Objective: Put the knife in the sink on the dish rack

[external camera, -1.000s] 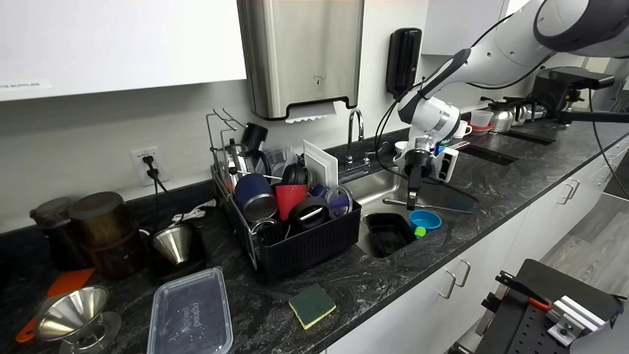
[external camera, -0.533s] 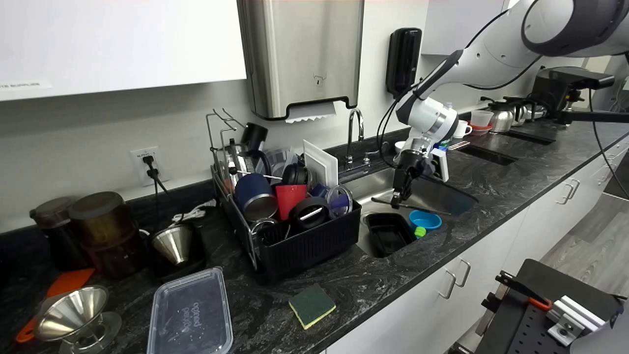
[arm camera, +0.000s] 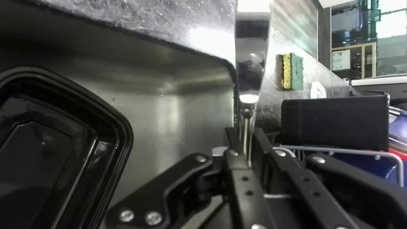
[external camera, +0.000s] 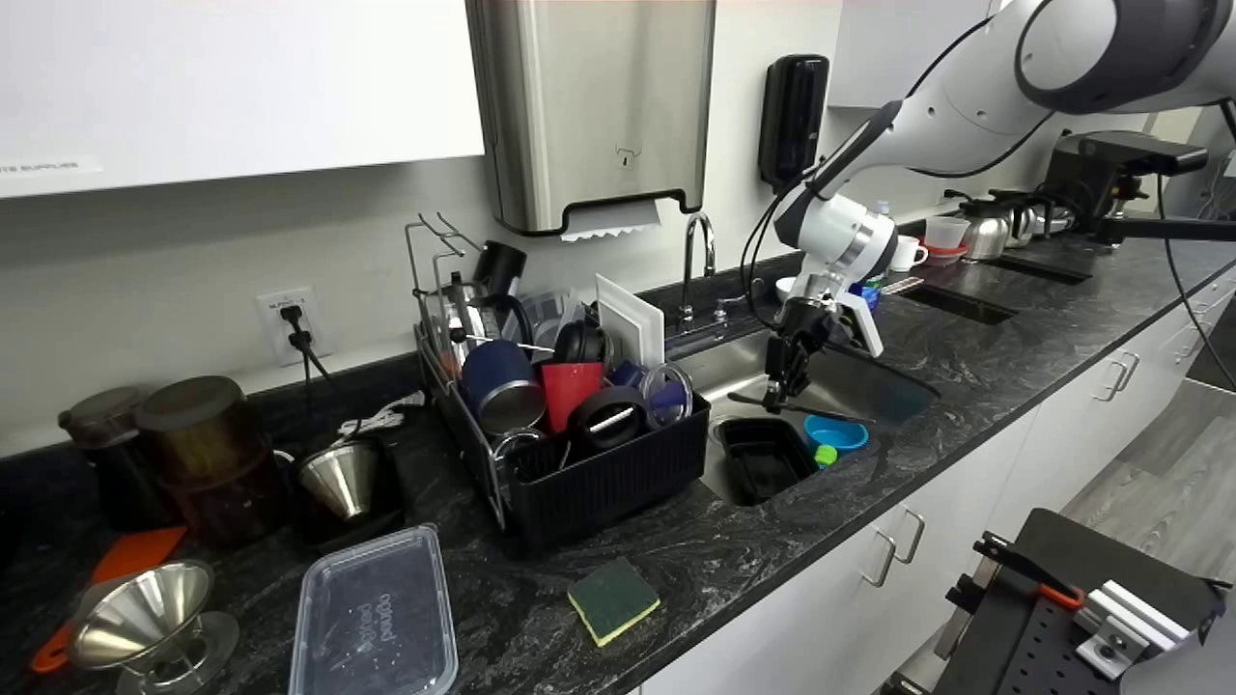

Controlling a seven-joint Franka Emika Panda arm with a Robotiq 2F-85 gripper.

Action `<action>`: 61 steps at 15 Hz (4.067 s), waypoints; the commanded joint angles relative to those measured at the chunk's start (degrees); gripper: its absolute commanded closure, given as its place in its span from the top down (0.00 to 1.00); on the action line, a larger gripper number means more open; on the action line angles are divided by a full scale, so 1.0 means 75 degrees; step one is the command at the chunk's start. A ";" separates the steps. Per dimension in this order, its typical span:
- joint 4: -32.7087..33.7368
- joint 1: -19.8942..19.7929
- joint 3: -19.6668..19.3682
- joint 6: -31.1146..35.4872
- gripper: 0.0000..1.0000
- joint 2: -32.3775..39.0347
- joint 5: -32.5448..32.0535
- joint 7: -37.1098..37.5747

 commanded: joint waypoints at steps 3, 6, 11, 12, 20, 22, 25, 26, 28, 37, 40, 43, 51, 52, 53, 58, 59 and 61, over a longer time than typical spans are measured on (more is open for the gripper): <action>-0.0211 0.0204 -0.0190 0.0247 0.04 -0.0149 0.0142 0.0223; -0.0267 0.0271 -0.0238 0.0467 0.04 -0.0175 0.0159 0.0378; -0.0029 0.0187 -0.0173 0.0384 0.14 0.0014 0.0029 0.0316; -0.0030 0.0191 -0.0174 0.0394 0.14 0.0012 0.0028 0.0318; -0.0037 0.0193 -0.0176 0.0412 0.14 0.0010 0.0027 0.0320; -0.0037 0.0152 -0.0101 0.0300 0.04 -0.0023 0.0055 0.0122; -0.0169 0.0108 0.0118 0.0184 0.04 -0.0291 0.0164 -0.0817; -0.0245 0.0104 0.0194 0.0162 0.04 -0.0443 0.0230 -0.1199; -0.0308 0.0096 0.0265 -0.0001 0.04 -0.0706 0.0422 -0.1830; -0.0287 -0.0038 -0.0370 -0.1543 0.04 -0.1443 0.1195 -0.3888; -0.0471 -0.0061 -0.0612 -0.2060 0.04 -0.1790 0.1240 -0.4674; -0.0716 0.0010 -0.0807 -0.2465 0.04 -0.2215 0.1215 -0.5379; -0.1812 0.0429 -0.1190 -0.1885 0.04 -0.3767 0.1241 -0.6652; -0.2023 0.0510 -0.1222 -0.1629 0.04 -0.4008 0.1248 -0.6790; -0.2222 0.0589 -0.1247 -0.1371 0.04 -0.4237 0.1273 -0.6894; -0.3219 0.0981 -0.1280 -0.0254 0.04 -0.5322 0.1440 -0.7157; -0.3379 0.1052 -0.1273 -0.0131 0.04 -0.5505 0.1486 -0.7174; -0.3676 0.1198 -0.1264 0.0036 0.04 -0.5870 0.1605 -0.7225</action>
